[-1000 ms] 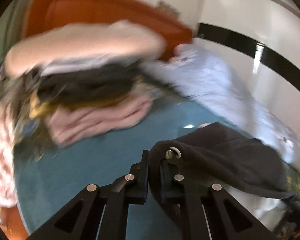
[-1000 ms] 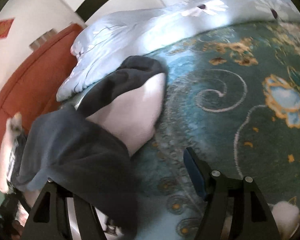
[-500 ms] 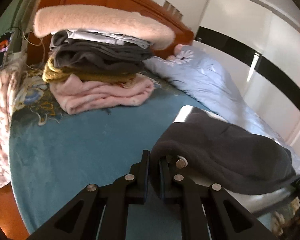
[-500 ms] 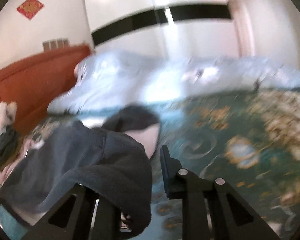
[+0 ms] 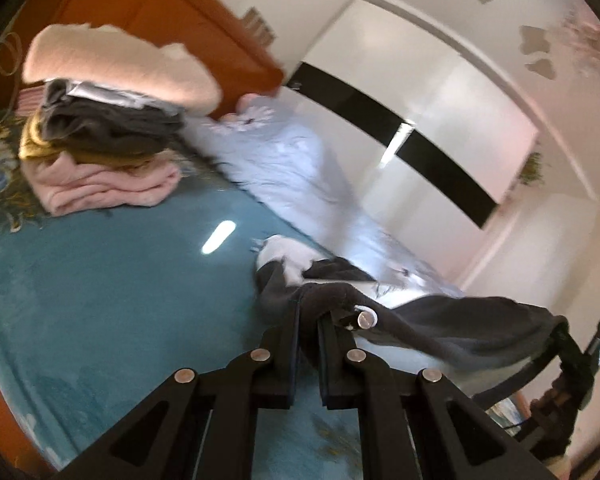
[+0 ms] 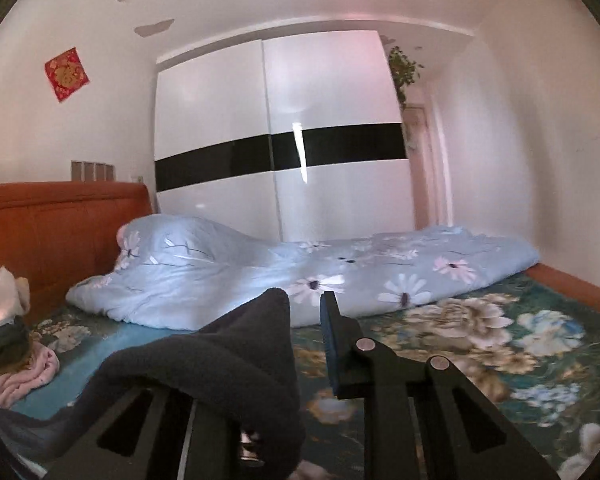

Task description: Fold clothes

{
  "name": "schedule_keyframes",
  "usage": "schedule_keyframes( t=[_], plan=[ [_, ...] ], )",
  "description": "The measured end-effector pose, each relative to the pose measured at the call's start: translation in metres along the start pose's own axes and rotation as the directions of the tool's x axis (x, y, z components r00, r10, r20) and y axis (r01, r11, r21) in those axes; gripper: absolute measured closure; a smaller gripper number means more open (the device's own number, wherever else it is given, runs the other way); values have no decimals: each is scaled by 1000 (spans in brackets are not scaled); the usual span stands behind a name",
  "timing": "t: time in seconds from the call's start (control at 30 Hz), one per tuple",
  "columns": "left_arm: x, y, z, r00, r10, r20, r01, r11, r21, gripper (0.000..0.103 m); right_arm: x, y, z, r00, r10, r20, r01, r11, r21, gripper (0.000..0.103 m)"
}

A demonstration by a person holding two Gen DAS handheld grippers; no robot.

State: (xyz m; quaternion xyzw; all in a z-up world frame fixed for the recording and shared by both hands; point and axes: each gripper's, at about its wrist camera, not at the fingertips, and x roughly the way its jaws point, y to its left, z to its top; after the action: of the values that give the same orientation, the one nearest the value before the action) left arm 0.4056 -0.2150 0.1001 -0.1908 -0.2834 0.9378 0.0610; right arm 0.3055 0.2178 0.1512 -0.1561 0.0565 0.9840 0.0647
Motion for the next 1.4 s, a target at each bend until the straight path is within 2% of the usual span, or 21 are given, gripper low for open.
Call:
schedule_keyframes(
  t=[0.1, 0.2, 0.27, 0.33, 0.4, 0.47, 0.57, 0.7, 0.87, 0.93, 1.03, 1.1, 1.23, 1.4],
  plan=[
    [5, -1, -10, 998, -10, -69, 11, 1000, 14, 95, -7, -19, -15, 996, -21, -81, 20, 1000, -11, 84],
    [18, 3, -21, 985, -20, -171, 19, 1000, -10, 95, -13, -38, -30, 986, -43, -161, 40, 999, -23, 84],
    [21, 1, -28, 977, -25, -210, 24, 1000, -7, 95, -18, -50, -40, 975, -58, -214, 52, 998, -32, 84],
    [20, -5, -31, 972, -10, -233, 13, 1000, 12, 95, -16, -60, -53, 957, -51, -287, 45, 999, -26, 82],
    [18, -9, -31, 970, -3, -242, 8, 1000, 21, 94, -13, -71, -65, 930, -3, -368, 9, 1000, 14, 82],
    [14, -14, -31, 968, 2, -249, 6, 1000, 28, 93, -18, -80, -75, 914, 37, -403, -17, 998, 53, 82],
    [8, -14, -34, 964, 17, -265, -8, 999, 34, 89, -22, -84, -80, 897, 81, -434, -53, 996, 76, 75],
    [-3, -7, -34, 960, 32, -279, -27, 999, 23, 78, -34, -80, -83, 879, 115, -462, -115, 993, 29, 66],
    [-16, 2, -34, 957, 62, -284, -60, 998, 15, 71, -42, -83, -92, 859, 167, -484, -188, 982, 5, 59],
    [-21, 2, -34, 956, 70, -286, -67, 998, 22, 69, -46, -84, -95, 852, 187, -488, -210, 978, 8, 54],
    [-28, 2, -33, 959, 72, -274, -65, 997, 34, 56, -50, -86, -99, 841, 214, -498, -243, 970, 7, 49],
    [-33, 3, -31, 965, 67, -254, -61, 998, 30, 48, -54, -88, -100, 833, 234, -502, -262, 965, 16, 48],
    [-40, 5, -26, 970, 77, -230, -75, 997, 17, 47, -62, -92, -104, 815, 275, -510, -299, 954, 36, 48],
    [-26, 12, -27, 961, 87, -264, -93, 996, -8, 44, -73, -87, -104, 794, 297, -531, -352, 936, -3, 48]
  ],
)
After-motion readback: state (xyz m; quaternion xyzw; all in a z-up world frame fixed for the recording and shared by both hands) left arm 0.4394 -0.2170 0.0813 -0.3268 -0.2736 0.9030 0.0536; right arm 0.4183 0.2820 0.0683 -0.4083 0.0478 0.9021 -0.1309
